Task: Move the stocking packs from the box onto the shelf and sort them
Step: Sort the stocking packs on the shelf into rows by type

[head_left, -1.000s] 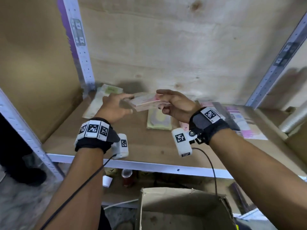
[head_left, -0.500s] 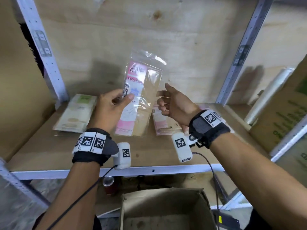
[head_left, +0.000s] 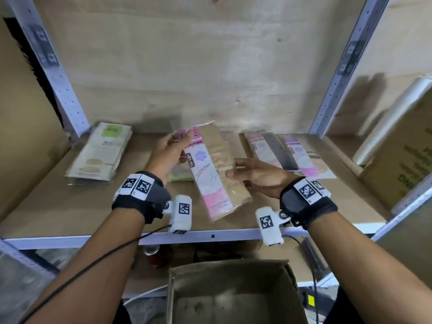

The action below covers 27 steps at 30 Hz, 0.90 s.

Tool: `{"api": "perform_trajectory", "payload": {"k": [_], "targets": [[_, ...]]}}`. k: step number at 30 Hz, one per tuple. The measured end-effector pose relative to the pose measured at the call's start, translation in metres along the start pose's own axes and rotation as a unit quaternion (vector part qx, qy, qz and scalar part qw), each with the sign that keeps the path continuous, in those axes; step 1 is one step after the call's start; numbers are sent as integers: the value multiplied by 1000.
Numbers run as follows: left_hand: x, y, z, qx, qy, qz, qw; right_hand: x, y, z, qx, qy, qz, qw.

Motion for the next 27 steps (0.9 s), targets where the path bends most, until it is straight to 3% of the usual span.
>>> {"api": "perform_trajectory", "payload": {"k": [3, 7, 10, 13, 18, 23, 27], "targets": [[-16, 4, -2, 6, 0, 17, 1000, -3, 2, 5, 14, -32, -24, 999], [-31, 9, -7, 10, 78, 24, 997, -3, 7, 11, 32, -42, -45, 998], [-36, 14, -1, 53, 120, 16, 991, -1, 7, 15, 43, -55, -72, 995], [-40, 17, 5, 98, 141, 28, 985, -5, 5, 15, 35, -47, -45, 997], [-43, 17, -3, 60, 137, 51, 987, -7, -1, 21, 27, -43, -23, 998], [-38, 12, -14, 6, 194, -35, 980, -18, -12, 22, 9, -80, -38, 996], [-26, -1, -6, 55, 267, -54, 961, -19, -18, 26, 25, -179, -59, 982]]}}
Point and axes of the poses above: each hand's wrist, its own y-axis towards the middle knuckle, its own x-axis out of the palm, z = x × y, the point moved 7 cm from there along y, towards the middle knuckle, and after that the axes turned 7 degrees about -z, right-handed, at the moved point
